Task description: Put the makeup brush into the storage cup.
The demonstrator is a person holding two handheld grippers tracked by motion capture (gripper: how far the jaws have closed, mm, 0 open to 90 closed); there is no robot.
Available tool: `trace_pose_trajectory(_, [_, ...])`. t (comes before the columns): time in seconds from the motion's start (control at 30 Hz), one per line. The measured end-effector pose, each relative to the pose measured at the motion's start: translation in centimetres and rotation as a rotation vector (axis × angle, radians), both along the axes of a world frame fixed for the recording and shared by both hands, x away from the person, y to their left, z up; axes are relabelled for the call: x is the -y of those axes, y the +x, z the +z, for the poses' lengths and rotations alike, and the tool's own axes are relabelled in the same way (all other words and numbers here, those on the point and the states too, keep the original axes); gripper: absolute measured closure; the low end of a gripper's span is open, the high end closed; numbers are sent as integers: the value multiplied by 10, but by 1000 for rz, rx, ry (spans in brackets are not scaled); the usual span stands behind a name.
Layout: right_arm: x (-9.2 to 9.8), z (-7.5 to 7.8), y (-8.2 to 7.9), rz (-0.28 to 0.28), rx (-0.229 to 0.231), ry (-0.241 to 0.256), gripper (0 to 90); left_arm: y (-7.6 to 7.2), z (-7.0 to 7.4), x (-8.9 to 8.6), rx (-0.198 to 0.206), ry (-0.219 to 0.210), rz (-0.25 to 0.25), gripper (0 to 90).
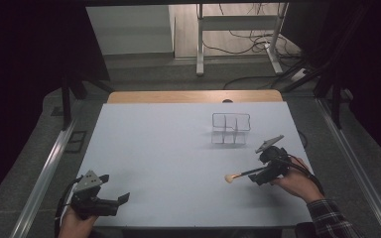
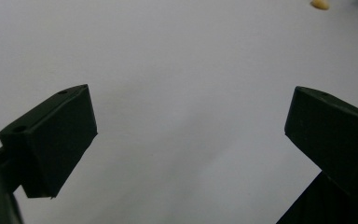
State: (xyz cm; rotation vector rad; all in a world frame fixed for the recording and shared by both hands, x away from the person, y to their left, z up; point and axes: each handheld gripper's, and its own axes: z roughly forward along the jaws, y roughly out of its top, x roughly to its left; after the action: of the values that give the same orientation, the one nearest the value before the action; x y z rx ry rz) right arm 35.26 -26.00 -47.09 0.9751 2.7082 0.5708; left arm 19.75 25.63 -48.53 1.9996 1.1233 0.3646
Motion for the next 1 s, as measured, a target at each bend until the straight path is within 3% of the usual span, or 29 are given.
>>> trace_pose_trajectory(0.43, [-22, 3, 12, 61, -36, -57, 4, 0, 0, 0, 1, 1, -1, 25])
trace_pose_trajectory(0.63, [-30, 2, 17, 63, -39, -60, 23, 0, 0, 0, 2, -1, 0, 25])
trace_pose_trajectory(1.0, [-28, -17, 19, 97, -70, -72, 63, 0, 0, 0, 1, -2, 3, 25])
